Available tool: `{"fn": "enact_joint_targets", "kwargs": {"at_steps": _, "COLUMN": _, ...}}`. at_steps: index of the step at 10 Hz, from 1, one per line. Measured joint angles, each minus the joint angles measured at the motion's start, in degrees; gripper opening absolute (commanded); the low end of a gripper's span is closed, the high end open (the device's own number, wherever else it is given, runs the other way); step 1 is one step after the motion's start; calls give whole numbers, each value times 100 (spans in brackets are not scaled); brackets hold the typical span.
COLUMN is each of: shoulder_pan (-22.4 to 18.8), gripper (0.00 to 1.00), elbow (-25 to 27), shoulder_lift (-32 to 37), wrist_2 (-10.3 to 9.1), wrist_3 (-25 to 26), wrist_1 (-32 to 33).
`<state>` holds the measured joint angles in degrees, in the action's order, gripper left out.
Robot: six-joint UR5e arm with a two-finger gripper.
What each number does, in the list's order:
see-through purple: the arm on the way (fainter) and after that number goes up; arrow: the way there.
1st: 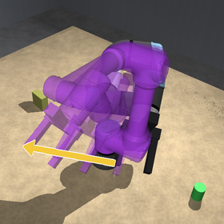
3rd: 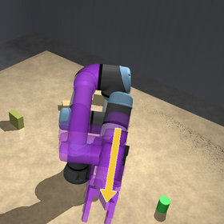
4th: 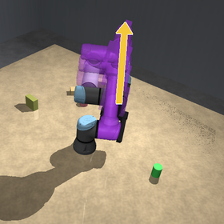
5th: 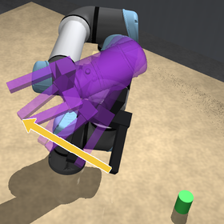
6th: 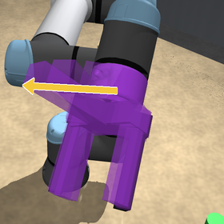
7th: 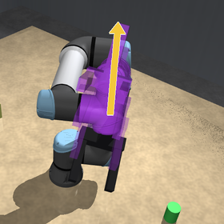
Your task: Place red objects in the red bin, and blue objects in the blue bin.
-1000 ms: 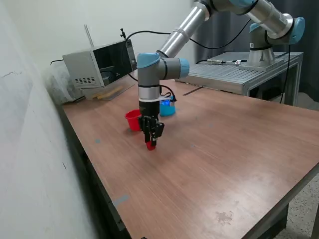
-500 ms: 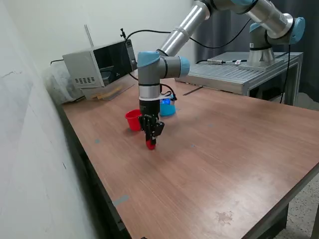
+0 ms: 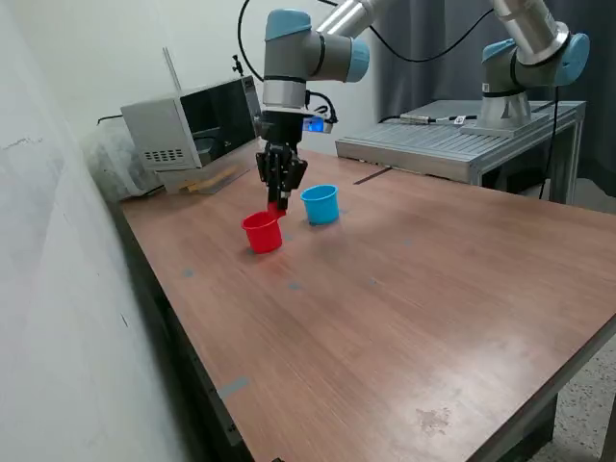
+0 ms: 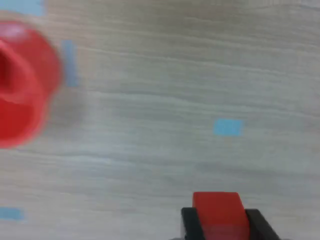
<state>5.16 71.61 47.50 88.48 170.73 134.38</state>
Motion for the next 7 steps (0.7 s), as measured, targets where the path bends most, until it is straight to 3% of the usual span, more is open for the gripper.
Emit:
{"fn": "enact_joint_targets", "kwargs": {"at_steps": 4, "shoulder_pan": 978, "gripper": 0, "elbow": 249, "shoulder_lift": 190, "wrist_2": 10, "wrist_3": -19, "wrist_1": -41}}
{"fn": "enact_joint_targets", "kwargs": {"at_steps": 7, "shoulder_pan": 1169, "gripper": 0, "elbow": 355, "shoulder_lift": 180, "wrist_2": -11, "wrist_3": -67, "wrist_1": -44}}
